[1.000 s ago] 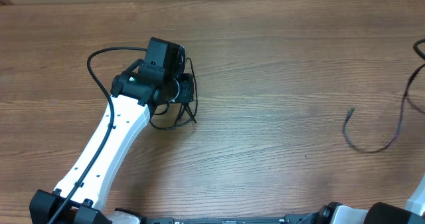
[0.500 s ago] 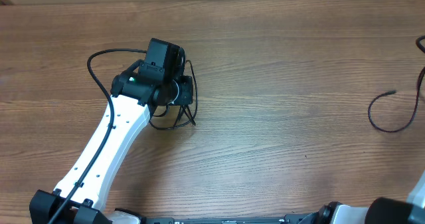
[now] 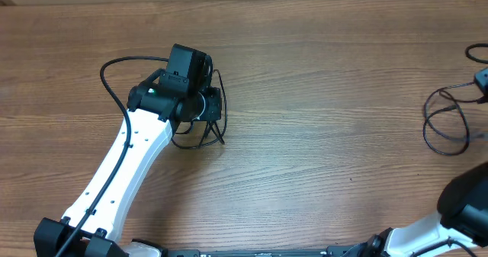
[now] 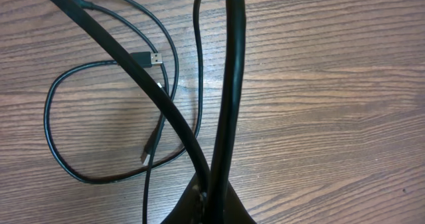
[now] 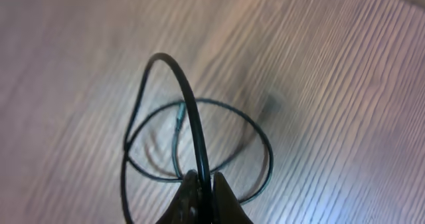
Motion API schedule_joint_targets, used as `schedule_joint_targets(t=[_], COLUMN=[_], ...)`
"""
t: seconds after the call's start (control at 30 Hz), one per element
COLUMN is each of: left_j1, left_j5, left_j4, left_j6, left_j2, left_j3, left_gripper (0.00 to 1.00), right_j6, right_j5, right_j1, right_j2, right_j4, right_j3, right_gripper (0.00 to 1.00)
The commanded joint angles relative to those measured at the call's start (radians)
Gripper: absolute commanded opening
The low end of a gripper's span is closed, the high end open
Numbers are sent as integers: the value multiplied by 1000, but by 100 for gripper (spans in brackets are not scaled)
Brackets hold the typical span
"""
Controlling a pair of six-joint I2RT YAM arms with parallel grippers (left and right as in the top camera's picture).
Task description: Untangle cables
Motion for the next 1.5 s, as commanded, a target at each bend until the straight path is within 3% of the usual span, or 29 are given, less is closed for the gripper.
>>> schedule_joint_targets(t=[0.0,0.03,0.07,0.1,0.13,0.17,0.2,0.27,0.43,0.53,0.73,0.9,0.93,1.0,1.03,1.2,1.37,1.47], left_j1=[-1,-1,-1,-2,-2,-2,-2,-2,-2,-6,-29,-56,-58,-55,-52,-31,-3,24], left_j5=[-10,-10,-9,-5,13,35,68,140,300,373,427,560,545,439,367,68,-126,-164], left_j4=[6,10,18,25,38,55,79,132,293,352,367,386,376,333,304,144,39,1], left_j6=[22,22,22,22,23,23,27,48,67,71,77,185,203,217,217,213,101,8], left_j2=[-13,-13,-13,-13,-13,-13,-13,-13,-13,-13,-13,-13,-13,-13,-13,-13,-13,-12], left_j3=[1,1,1,1,1,1,1,1,1,1,1,1,1,1,1,1,1,0], left_gripper=[4,4,4,4,4,4,4,4,4,4,4,4,13,61,66,80,80,81], right_j6=[-3,-3,-3,-3,-3,-3,-3,-12,-153,-187,-238,-320,-329,-383,-396,-450,-476,-476], right_j5=[-16,-17,-17,-16,-17,-18,-32,-104,-397,-475,-513,-540,-541,-566,-574,-574,-574,-574], right_j1=[-20,-23,-24,-24,-24,-24,-24,-24,-19,-13,31,111,127,167,185,288,390,459], right_j2=[8,8,8,8,8,8,8,8,8,7,4,2,2,2,2,2,2,2], right_j4=[-10,-12,-13,-15,-21,-26,-29,-33,-44,-64,-117,-132,-132,-137,-140,-156,-206,-232], right_j3=[6,6,6,6,6,6,6,6,6,7,8,8,8,8,8,8,8,8], right_gripper=[4,4,12,29,59,79,88,96,97,98,99,99,100,100,100,100,100,100])
